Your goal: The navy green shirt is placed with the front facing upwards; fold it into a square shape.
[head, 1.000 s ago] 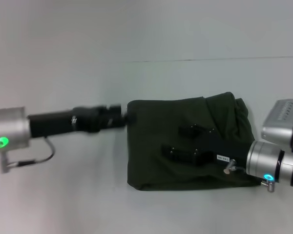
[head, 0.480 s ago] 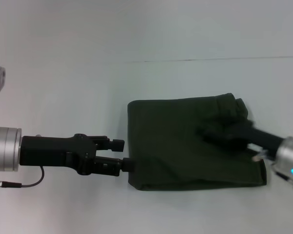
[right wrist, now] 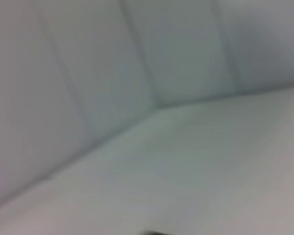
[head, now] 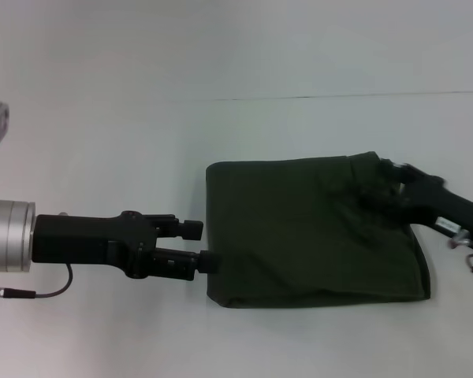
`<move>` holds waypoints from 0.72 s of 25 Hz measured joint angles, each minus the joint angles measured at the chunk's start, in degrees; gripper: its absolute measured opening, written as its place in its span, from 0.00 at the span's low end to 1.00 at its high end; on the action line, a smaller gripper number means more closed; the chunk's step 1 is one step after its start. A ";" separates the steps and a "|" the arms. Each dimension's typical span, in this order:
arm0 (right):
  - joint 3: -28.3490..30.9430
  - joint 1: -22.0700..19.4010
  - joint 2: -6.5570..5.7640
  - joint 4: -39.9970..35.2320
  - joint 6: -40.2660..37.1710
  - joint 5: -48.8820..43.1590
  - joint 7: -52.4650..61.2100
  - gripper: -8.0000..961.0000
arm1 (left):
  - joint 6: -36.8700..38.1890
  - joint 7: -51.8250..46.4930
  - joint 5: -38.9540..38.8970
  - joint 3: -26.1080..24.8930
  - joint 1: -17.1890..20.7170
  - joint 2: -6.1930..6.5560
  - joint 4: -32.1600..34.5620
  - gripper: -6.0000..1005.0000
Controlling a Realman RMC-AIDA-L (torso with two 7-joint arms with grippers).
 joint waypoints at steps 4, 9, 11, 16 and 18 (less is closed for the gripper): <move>-3.14 3.22 0.32 4.42 -0.79 -0.20 -1.15 0.93 | 0.02 0.02 0.00 -0.09 -0.10 0.02 0.02 0.88; -5.31 8.33 0.44 11.94 7.22 -0.39 -4.97 0.93 | 0.42 0.05 -0.01 -0.12 -0.17 0.09 0.10 0.88; -5.43 9.79 0.50 14.10 10.33 -0.40 -6.09 0.93 | 1.11 0.22 -0.06 -0.13 -0.18 0.13 0.25 0.88; -4.06 9.91 0.39 14.66 14.51 -0.05 -6.79 0.93 | 3.36 1.64 -0.03 -0.18 -0.07 0.22 0.49 0.88; -2.54 9.05 0.11 14.25 15.48 0.01 -6.58 0.93 | 3.87 2.16 0.21 -0.21 0.03 0.30 0.52 0.88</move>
